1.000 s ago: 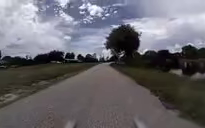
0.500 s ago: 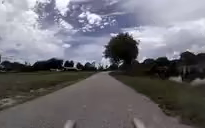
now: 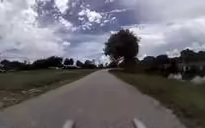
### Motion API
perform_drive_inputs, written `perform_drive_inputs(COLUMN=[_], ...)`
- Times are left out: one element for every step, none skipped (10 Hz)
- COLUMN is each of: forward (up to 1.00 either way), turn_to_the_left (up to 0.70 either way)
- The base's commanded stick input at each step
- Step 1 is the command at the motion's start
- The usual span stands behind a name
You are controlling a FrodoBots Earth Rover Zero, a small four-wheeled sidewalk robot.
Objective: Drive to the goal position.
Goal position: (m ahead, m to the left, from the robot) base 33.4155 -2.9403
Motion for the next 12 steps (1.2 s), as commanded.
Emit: perform_drive_inputs(forward=[0.70, 0.70, 0.70, 0.70, 0.70, 0.70, 0.70, 0.70, 0.70, 0.70, 0.70, 0.70], turn_to_the_left=[0.00, 0.00, 0.00, 0.00, 0.00, 0.00, 0.00, 0.00, 0.00, 0.00, 0.00, 0.00])
